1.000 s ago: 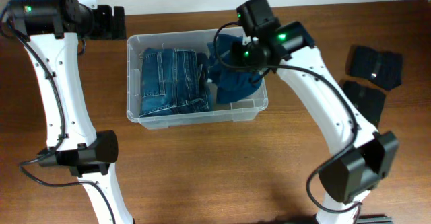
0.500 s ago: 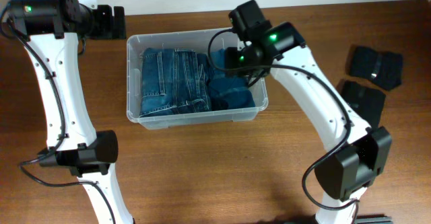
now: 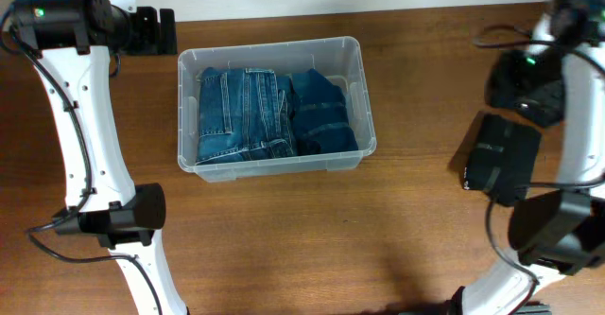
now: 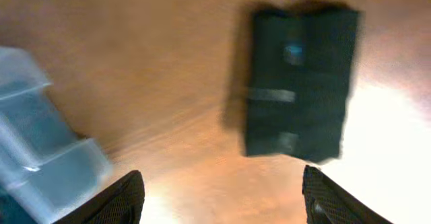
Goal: Pack container
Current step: 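Move the right gripper to the black folded garment and grasp it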
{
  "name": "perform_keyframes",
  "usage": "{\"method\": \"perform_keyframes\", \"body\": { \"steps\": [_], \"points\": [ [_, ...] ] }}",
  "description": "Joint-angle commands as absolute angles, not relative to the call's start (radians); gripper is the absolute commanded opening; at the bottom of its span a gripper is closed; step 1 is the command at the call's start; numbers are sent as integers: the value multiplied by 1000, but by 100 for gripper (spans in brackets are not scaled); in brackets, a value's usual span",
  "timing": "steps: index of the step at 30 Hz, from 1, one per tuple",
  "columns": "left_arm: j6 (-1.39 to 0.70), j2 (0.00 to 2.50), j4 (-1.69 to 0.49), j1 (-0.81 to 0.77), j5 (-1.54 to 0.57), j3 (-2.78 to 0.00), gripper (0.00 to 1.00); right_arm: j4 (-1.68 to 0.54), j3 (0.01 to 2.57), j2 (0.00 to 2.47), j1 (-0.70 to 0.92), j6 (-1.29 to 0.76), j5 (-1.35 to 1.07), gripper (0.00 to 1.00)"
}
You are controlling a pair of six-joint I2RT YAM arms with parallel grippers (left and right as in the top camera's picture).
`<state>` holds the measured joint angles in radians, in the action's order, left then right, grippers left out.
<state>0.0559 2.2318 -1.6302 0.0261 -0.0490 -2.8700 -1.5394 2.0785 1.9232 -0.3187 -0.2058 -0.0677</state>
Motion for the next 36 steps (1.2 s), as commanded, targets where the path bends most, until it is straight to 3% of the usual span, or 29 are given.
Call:
{"method": "perform_keyframes", "body": {
  "steps": [1, 8, 19, 23, 25, 27, 36],
  "points": [
    [60, 2227, -1624, 32, -56, -2881, 99, -1538, 1946, 1909, -457, -107, -51, 69],
    [60, 2227, -1623, 32, -56, -2881, 99, -1302, 1607, 1909, -597, -56, -56, 68],
    [60, 2227, -1605, 32, -56, -2881, 99, -966, 1365, 1910, -601, -4, -149, 69],
    [60, 2227, -1602, 32, -56, -2881, 99, -945, 1341, 1910, -601, -4, -147, 30],
    [60, 2227, -1601, 32, -57, -2881, 99, -934, 1323, 1910, -601, -4, -147, 22],
    [60, 2227, -1601, 32, -56, -2881, 99, -926, 1306, 1910, -601, -8, -147, 4],
    [60, 2227, -1602, 32, -57, -2881, 99, -969, 1344, 1908, -599, -34, -155, 4]
  ]
}}
